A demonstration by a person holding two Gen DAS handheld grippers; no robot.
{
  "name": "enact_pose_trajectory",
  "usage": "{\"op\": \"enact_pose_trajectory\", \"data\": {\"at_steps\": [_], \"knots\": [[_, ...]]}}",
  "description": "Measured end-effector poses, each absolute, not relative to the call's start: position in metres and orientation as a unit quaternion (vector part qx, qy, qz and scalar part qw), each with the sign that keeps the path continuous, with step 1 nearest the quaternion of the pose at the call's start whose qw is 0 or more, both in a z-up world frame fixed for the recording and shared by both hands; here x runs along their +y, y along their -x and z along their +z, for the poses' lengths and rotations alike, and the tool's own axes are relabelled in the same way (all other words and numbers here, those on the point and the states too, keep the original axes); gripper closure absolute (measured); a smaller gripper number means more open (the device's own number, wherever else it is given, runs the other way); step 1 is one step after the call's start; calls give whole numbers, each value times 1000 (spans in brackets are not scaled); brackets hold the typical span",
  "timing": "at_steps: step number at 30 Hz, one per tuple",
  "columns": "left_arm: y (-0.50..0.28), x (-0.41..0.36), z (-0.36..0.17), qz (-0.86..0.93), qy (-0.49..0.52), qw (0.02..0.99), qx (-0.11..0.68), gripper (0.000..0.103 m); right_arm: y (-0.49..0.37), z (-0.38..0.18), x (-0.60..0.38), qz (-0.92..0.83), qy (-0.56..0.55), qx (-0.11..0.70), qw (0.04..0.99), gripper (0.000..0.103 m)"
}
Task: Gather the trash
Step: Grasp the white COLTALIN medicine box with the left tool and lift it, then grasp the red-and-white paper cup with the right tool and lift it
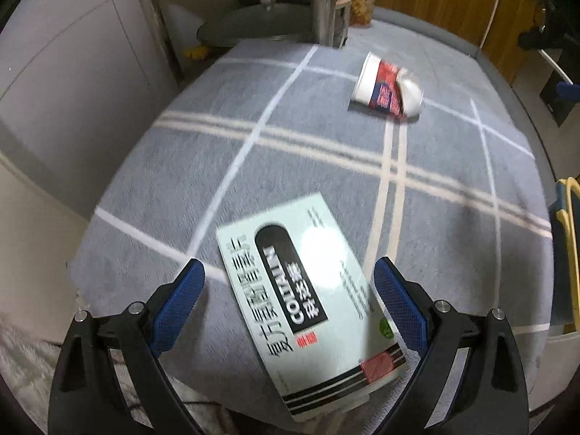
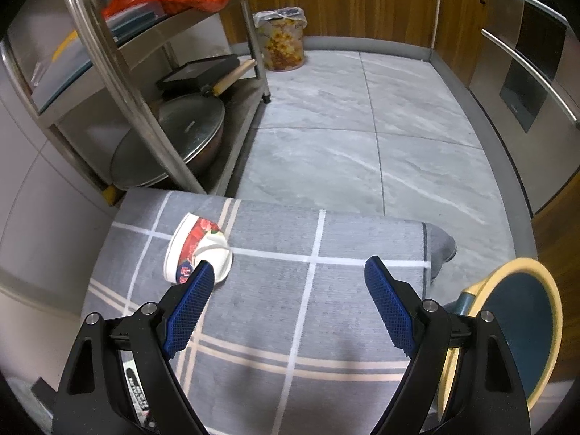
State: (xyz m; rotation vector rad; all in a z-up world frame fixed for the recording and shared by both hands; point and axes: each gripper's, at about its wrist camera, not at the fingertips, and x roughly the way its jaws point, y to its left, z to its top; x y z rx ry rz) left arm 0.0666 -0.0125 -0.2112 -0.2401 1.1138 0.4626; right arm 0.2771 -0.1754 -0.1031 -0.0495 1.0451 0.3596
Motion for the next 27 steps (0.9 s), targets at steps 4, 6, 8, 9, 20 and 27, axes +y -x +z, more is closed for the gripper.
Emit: {"op": "enact_pose_trajectory", "data": {"at_steps": [4,6,8,9,20,27], "knots": [[-69,-15,-225,217,112,808,536,9,-278,-104,-176,172,24,497,850,18],[-70,-14,-229,212,114,807,540,8,-278,-104,-176,173,27,498,850,18],[-72,-13,-229,202,110,812,536,13,-278,-105,-176,173,31,499,849,18],[-75,-14,-228,194,104,816,534,17,-278,-106,-175,172,30,499,849,18],[-124,15,-167,123,95,863,481,25,-279,-113,-165,175,19,503,846,18],[-162,43,-96,97,-2,896,432,25,-282,-126,-138,202,-1,486,850,18]]}}
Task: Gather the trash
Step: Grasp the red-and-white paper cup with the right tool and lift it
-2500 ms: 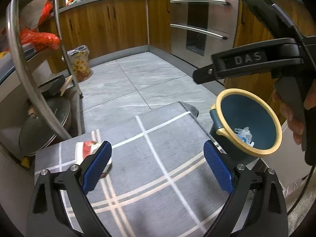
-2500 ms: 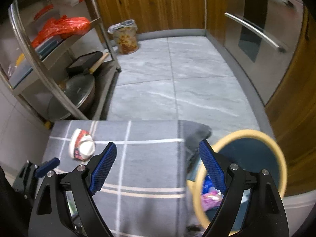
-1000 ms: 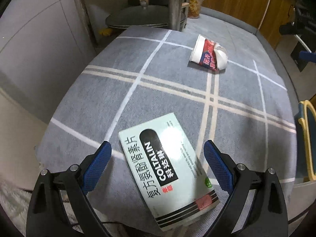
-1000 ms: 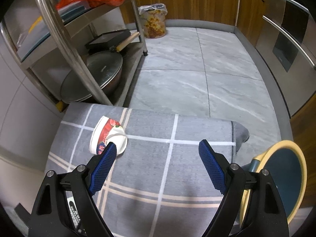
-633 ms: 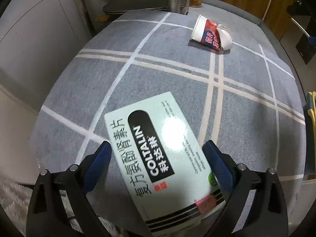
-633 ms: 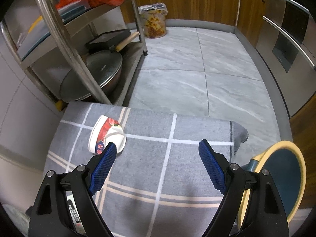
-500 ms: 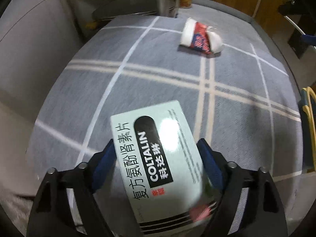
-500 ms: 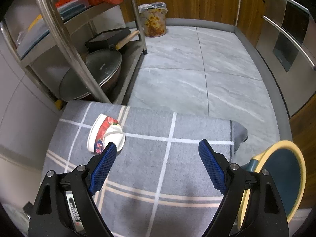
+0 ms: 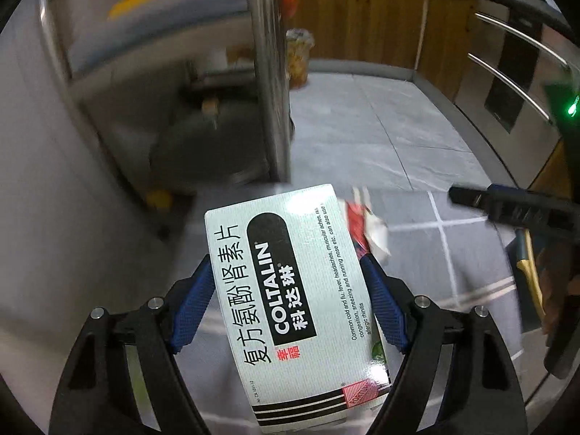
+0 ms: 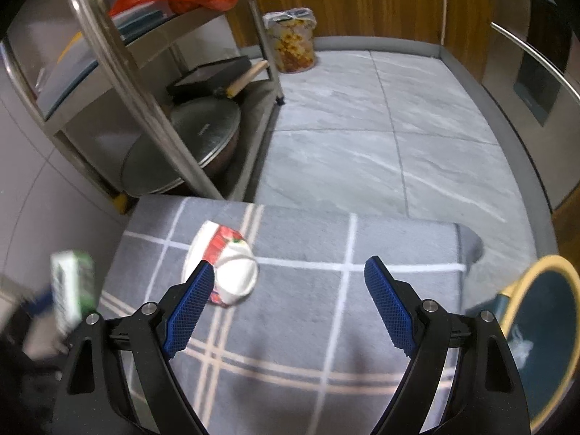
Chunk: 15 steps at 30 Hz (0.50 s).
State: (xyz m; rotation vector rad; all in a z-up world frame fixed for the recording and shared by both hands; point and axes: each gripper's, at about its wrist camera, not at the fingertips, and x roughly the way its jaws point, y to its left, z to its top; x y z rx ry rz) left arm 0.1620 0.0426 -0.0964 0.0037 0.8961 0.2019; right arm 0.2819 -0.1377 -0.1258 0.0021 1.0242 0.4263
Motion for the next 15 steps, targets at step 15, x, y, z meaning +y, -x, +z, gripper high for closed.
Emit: {"op": "enact_pose_trajectory", "data": {"at_steps": [15], "knots": [[-183,103,-134,105,108,873,465,25,-304,-196,-78,249,23,538,805,19]]}}
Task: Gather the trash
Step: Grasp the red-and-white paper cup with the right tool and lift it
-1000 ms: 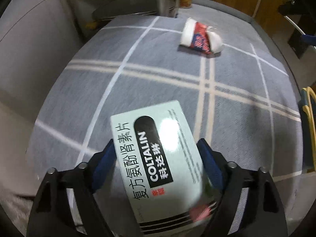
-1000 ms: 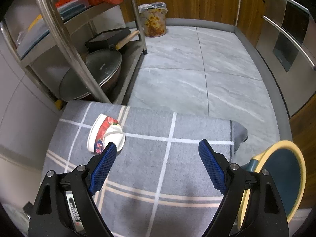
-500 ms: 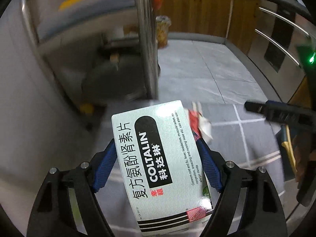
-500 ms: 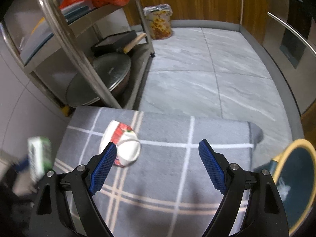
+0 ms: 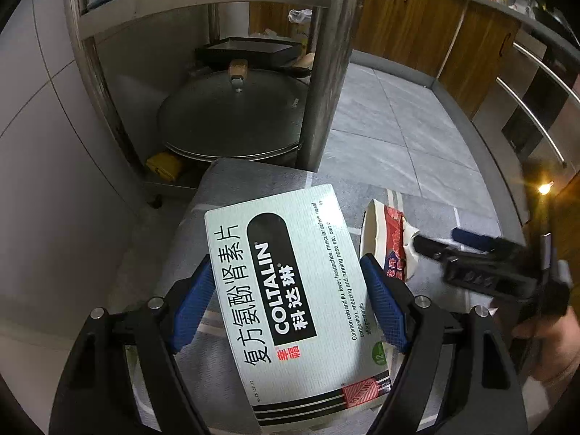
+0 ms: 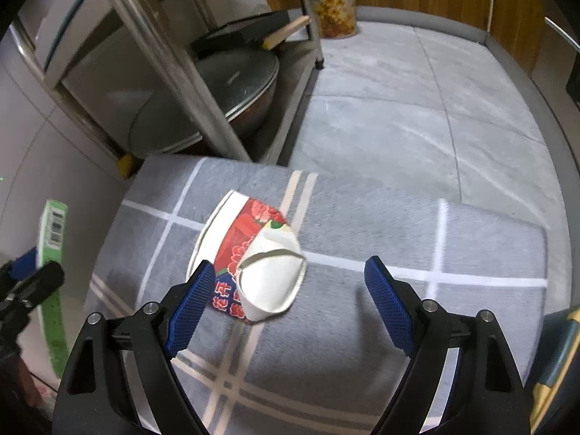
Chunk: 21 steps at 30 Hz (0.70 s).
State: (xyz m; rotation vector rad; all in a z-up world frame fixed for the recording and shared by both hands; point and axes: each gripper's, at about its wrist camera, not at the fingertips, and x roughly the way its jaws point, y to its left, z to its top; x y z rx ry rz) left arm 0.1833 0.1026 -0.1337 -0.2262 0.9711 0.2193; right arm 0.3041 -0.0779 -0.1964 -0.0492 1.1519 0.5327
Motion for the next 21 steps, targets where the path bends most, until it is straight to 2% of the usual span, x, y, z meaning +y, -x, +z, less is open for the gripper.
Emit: {"op": "enact_pose_trajectory", "data": {"at_steps": [6,7,8,10,21], "knots": [[-180,102,-134,96,102,872,468,25,-304,-217,-63,243,47,555,794,32],[-180,102,-134,96,102,873,468,25,-304,-218,-63,245,39,558,792,36],[-181,103,-134,95,102,873,468,25,-305,-219,-64,248,29,563,788,45],[-181,103,-134,95,103,872,468,25,-306,-219,-69,246,2,572,782,54],[-182,94,-126,80,99,880,458,25,-296,-191,-92,242,11,555,796,54]]}}
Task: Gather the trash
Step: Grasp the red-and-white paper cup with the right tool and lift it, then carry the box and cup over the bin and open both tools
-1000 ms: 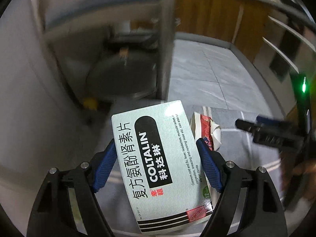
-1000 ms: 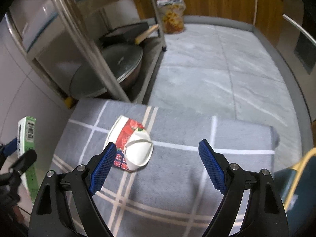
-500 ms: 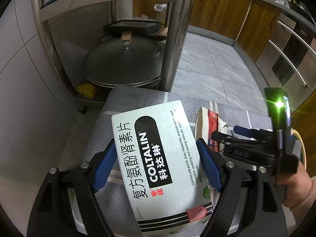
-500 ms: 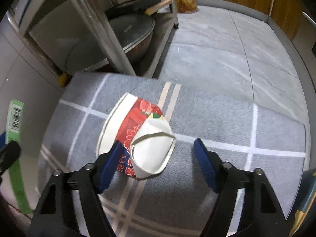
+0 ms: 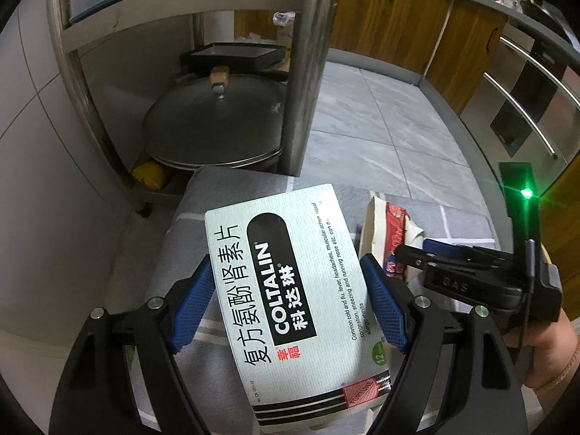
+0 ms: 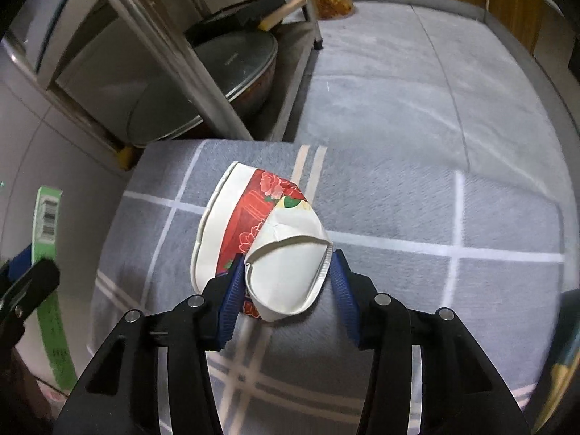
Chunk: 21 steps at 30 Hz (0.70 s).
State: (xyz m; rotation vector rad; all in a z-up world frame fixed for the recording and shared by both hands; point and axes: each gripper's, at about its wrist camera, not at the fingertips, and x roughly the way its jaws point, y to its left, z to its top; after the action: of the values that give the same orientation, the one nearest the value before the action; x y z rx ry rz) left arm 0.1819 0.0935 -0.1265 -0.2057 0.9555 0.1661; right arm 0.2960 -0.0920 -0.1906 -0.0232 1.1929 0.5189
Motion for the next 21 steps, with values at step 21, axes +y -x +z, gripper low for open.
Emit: {"op": "enact_pose_trajectory", "data": {"at_steps": [21], "knots": [[-203,-25,-94,1,39,908,417,25,-259,-105,-267,144,-54,499,853,54]]}}
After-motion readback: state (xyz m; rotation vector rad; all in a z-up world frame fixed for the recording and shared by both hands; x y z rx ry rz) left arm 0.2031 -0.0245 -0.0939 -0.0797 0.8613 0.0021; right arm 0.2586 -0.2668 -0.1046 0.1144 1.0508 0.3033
